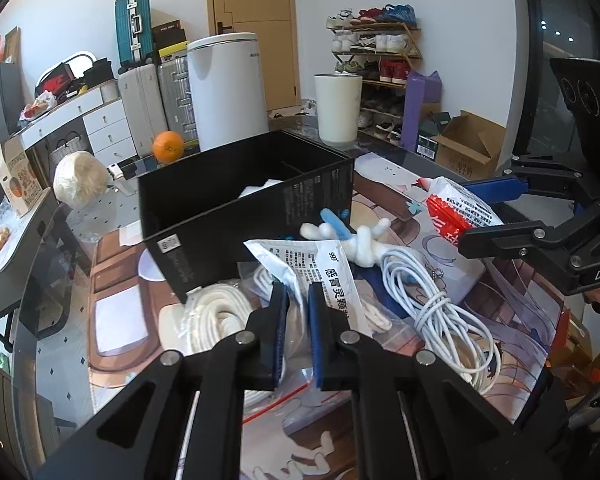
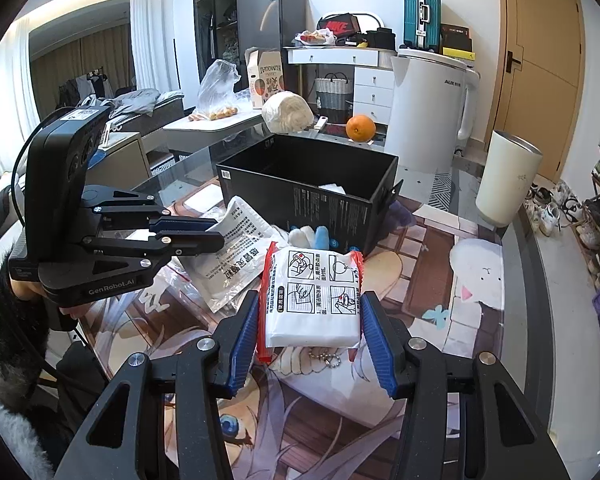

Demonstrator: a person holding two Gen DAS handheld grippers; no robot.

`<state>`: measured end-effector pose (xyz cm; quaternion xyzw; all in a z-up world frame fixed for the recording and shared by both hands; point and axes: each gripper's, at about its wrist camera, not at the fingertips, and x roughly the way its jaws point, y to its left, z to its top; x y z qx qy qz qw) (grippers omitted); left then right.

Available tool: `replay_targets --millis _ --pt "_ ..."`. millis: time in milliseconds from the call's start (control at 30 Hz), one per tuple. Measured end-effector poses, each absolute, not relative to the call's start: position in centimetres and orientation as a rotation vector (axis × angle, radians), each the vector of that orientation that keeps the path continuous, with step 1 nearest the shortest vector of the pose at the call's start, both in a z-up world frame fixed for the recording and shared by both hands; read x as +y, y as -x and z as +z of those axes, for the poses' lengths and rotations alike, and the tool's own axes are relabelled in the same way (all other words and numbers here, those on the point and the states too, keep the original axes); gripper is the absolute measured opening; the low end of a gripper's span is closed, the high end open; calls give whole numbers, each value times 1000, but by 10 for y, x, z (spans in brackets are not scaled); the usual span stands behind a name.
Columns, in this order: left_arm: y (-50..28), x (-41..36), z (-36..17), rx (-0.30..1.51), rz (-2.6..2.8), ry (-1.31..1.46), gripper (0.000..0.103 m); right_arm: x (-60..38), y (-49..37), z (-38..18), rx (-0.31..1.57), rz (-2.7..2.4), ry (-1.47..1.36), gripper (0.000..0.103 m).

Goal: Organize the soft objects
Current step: 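Carry the wipes pack with the right gripper toward the black box while the left carries its packet there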

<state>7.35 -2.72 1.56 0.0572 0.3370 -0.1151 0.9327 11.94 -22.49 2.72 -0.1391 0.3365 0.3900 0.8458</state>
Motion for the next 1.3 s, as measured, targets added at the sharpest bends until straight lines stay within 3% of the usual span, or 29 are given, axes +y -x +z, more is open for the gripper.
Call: replay_targets --millis 300,367,400,433,567,700,733,1000,1067,1100,1300 --pt "-73 -8 7 725 -181 -94 12 -216 -118 27 717 830 304 50" --pt "-73 -6 7 726 -185 -72 22 -214 -118 27 718 832 306 50" --pt "-74 -5 7 730 -180 -65 44 -214 -118 26 719 833 308 50" --pt "-75 -6 7 731 -172 -60 53 -214 -118 26 718 833 309 50" --pt "-77 -12 7 746 -185 -54 57 -214 -118 26 718 832 307 50" --pt "-81 -18 3 766 -163 -60 79 -215 -117 24 721 829 304 50" --pt "-81 -19 2 766 -166 -61 81 -216 -117 24 721 829 305 50" --pt "-82 -32 -9 804 -194 -134 80 -221 -120 22 728 823 299 50" --pt "-81 -34 -11 802 -208 -141 69 -220 -119 22 729 825 299 50" --pt "-80 -34 -10 800 -232 -137 57 -220 -119 22 728 825 300 50" --pt "-73 -35 -7 779 -248 -140 41 -219 -117 23 723 829 303 50"
